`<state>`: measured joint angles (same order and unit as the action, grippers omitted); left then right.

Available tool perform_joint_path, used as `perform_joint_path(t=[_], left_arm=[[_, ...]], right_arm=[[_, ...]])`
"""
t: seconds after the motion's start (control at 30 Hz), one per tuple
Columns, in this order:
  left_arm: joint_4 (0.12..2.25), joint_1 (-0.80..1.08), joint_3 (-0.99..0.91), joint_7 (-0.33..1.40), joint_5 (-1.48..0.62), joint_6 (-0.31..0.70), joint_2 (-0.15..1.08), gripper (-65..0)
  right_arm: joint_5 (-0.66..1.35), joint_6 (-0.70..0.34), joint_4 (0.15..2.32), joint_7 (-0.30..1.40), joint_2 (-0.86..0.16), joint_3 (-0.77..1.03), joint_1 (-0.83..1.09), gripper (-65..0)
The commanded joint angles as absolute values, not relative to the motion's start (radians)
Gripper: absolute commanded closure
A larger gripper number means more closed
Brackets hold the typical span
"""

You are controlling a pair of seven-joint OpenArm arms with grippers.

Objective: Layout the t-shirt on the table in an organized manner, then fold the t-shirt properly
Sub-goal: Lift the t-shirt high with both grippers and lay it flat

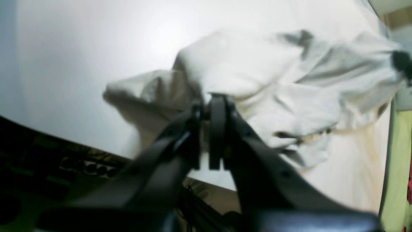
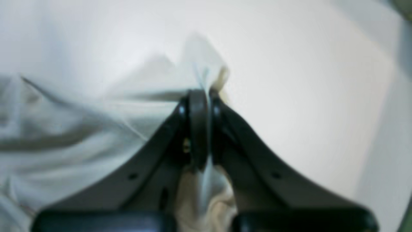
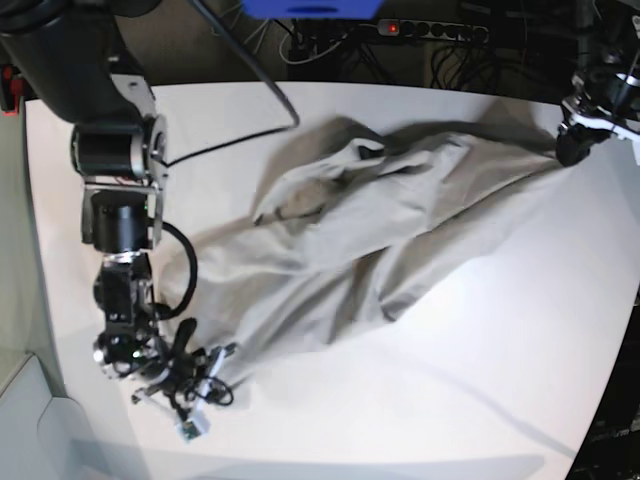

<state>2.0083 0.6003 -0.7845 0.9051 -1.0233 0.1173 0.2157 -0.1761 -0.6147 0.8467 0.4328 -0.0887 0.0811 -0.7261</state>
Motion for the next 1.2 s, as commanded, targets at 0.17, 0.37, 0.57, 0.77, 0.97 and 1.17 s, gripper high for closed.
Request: perform_joint_path(t=[0.17, 0.37, 0.57, 0.77, 0.97, 1.17], left_arm=[[2.025, 0.568, -0.788, 0.929, -1.061, 0.113, 0.202, -0.3], [2.02, 0.51, -0.785, 0.937, -1.058, 0.105, 0.206, -0.3], [2.02, 0.461, -0.788, 0.937, -1.058, 0.105, 0.203, -0.3], [2.02, 0.406, -0.892, 0.937, -1.063, 0.108, 0.209, -0.3], [2.025, 0.38, -1.003, 0.937, -1.144, 0.113, 0.211, -0.3], [2.025, 0.363, -1.093, 0.937, -1.262, 0.113, 0.243, -0.3]], right_arm=[[-0.166, -0.607, 0.868, 0.407, -0.12, 0.229, -0.872, 0.0], [-0.166, -0.607, 0.866, 0.407, -0.136, 0.234, -0.891, 0.0], [-0.166, -0.607, 0.865, 0.407, -0.134, 0.216, -0.883, 0.0], [-0.166, -0.607, 0.871, 0.407, -0.133, 0.222, -0.897, 0.0], [-0.163, -0.613, 1.165, 0.506, -0.134, 0.225, -0.826, 0.0], [-0.163, -0.613, 1.511, 0.605, -0.133, 0.217, -0.707, 0.0]])
